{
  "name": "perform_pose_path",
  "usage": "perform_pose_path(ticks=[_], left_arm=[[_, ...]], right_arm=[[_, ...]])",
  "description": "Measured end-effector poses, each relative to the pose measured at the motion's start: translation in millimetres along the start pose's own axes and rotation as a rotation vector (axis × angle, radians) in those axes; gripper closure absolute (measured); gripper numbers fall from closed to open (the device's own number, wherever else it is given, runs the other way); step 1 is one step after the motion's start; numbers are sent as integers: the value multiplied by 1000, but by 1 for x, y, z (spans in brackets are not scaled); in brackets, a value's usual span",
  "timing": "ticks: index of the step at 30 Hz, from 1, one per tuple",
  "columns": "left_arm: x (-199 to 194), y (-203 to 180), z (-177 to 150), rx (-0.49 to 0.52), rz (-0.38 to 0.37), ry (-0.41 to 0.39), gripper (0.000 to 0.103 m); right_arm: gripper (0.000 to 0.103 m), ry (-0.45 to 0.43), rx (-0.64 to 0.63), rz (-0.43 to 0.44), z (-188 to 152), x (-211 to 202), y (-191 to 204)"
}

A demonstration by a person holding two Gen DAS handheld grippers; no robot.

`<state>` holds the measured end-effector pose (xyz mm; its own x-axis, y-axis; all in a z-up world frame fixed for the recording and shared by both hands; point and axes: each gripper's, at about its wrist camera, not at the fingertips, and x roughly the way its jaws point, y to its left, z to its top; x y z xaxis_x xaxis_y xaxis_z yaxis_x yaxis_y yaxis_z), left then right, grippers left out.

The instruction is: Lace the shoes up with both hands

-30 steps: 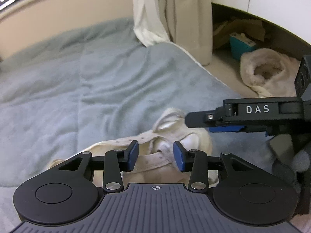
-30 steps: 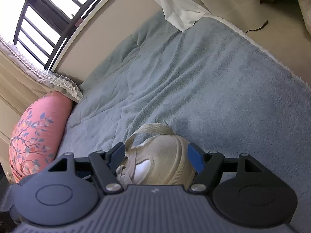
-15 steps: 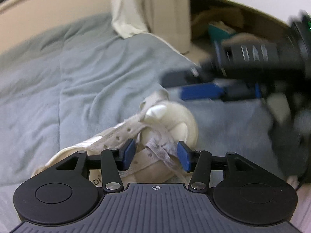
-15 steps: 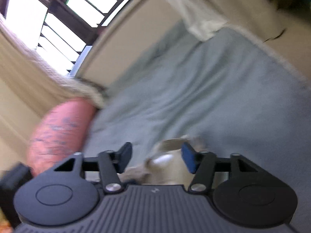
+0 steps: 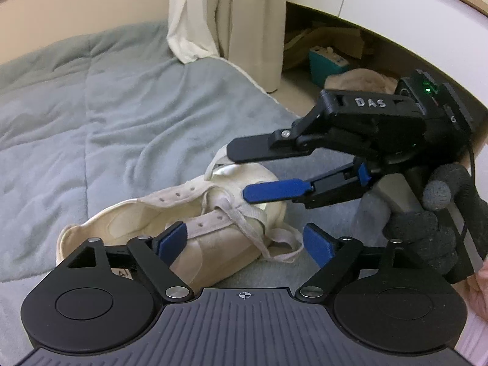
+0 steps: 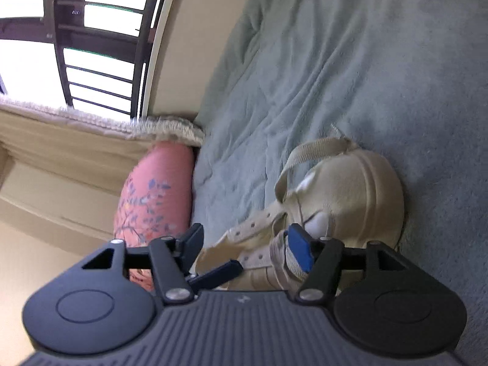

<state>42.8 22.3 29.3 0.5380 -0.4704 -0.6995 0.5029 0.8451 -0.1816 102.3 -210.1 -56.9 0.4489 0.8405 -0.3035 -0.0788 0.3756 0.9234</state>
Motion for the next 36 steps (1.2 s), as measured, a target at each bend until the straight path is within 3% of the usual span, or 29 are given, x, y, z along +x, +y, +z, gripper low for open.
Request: perform_pose_path(ticks=[3, 5, 11, 13, 15, 18, 22, 24, 27, 30, 32, 34, 36], left_arm=[[-2, -4, 3, 28, 16, -5, 13], [-10, -3, 3, 42, 29, -8, 11], [-45, 9, -3, 60, -9, -9, 10], [-56, 13, -5, 54, -47, -15, 10], [-66, 16, -4, 36, -117, -38, 10], [-82, 28, 1, -42, -285, -121, 9], [-66, 61, 15, -320, -434, -103, 9], [-48, 77, 19, -445, -478, -23, 9], [-19, 98, 16, -608, -486, 52, 9], [2, 102, 19, -644, -438, 74, 11], [13, 93, 27, -578, -368, 90, 14], [22, 82, 34, -487, -289, 111, 31], [28, 73, 40, -378, -224, 128, 41]], right_arm=[[37, 7, 23, 110, 0, -2, 1], [30, 43, 25, 158, 1, 4, 3], [30, 114, -83, 97, -7, 31, 16], [33, 110, -112, 23, -11, 37, 15], [72, 100, -147, -86, -18, 42, 12], [103, 99, -171, -159, -23, 39, 7], [103, 77, -314, -212, -39, 36, 19], [103, 56, -485, -268, -55, 42, 35], [103, 22, -693, -320, -80, 48, 51], [103, 9, -789, -334, -91, 49, 58], [103, 9, -779, -330, -91, 54, 61], [102, 11, -772, -328, -90, 54, 62], [101, 12, -785, -334, -92, 57, 66]])
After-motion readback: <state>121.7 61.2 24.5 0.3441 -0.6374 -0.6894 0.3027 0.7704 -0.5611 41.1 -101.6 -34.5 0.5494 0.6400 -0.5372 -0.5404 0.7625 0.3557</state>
